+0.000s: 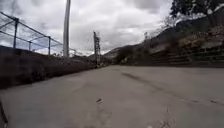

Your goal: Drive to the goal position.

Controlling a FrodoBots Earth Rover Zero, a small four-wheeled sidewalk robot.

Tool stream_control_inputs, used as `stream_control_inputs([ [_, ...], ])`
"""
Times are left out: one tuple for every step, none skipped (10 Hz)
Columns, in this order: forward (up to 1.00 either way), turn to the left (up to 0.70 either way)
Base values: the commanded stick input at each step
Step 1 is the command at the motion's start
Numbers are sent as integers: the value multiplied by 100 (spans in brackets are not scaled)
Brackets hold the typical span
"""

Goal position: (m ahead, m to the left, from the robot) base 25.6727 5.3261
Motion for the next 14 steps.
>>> stream_control_inputs([
  [70,0],
  [70,0],
  [70,0],
  [70,0],
  [70,0],
  [70,0],
  [70,0],
  [70,0],
  [70,0],
  [70,0],
  [70,0],
  [70,0],
  [70,0],
  [70,0],
])
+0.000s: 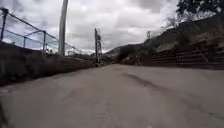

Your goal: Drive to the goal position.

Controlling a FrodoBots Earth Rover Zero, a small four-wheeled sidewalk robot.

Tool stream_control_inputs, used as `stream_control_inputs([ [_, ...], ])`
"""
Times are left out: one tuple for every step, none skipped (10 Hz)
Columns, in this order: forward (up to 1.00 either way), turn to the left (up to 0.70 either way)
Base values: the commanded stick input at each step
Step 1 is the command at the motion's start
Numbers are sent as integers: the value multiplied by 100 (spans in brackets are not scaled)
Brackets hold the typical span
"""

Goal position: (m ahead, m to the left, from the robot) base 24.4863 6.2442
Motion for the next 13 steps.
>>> stream_control_inputs([
  [70,0],
  [70,0],
  [70,0],
  [70,0],
  [70,0],
  [70,0],
  [70,0],
  [70,0],
  [70,0],
  [70,0],
  [70,0],
  [70,0],
  [70,0],
])
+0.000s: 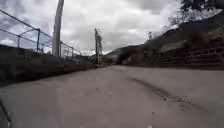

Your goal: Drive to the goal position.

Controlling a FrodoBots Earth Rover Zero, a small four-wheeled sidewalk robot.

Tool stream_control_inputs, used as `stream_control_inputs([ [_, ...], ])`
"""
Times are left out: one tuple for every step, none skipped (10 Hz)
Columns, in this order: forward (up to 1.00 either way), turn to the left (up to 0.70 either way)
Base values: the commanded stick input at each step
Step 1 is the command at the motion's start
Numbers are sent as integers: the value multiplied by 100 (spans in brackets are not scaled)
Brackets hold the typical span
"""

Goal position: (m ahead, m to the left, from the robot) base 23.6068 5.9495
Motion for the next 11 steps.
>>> stream_control_inputs([
  [70,0],
  [70,0],
  [70,0],
  [70,0],
  [70,0],
  [70,0],
  [70,0],
  [70,0],
  [70,0],
  [70,0],
  [70,0],
])
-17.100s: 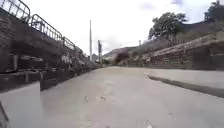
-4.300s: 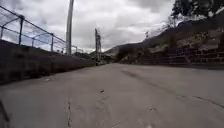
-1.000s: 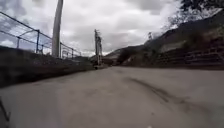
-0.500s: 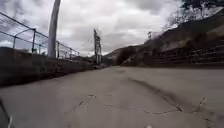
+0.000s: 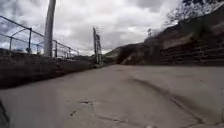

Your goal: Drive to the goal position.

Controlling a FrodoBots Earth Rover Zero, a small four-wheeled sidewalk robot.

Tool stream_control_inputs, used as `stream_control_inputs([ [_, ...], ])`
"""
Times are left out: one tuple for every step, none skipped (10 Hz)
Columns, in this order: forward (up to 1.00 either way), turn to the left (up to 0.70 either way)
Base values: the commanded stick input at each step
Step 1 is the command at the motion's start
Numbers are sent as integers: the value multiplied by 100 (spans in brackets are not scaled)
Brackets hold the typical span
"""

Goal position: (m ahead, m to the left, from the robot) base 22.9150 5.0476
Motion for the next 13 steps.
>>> stream_control_inputs([
  [70,0],
  [70,0],
  [70,0],
  [70,0],
  [70,0],
  [70,0],
  [70,0],
  [70,0],
  [70,0],
  [70,0],
  [70,0],
  [70,0],
  [70,0],
])
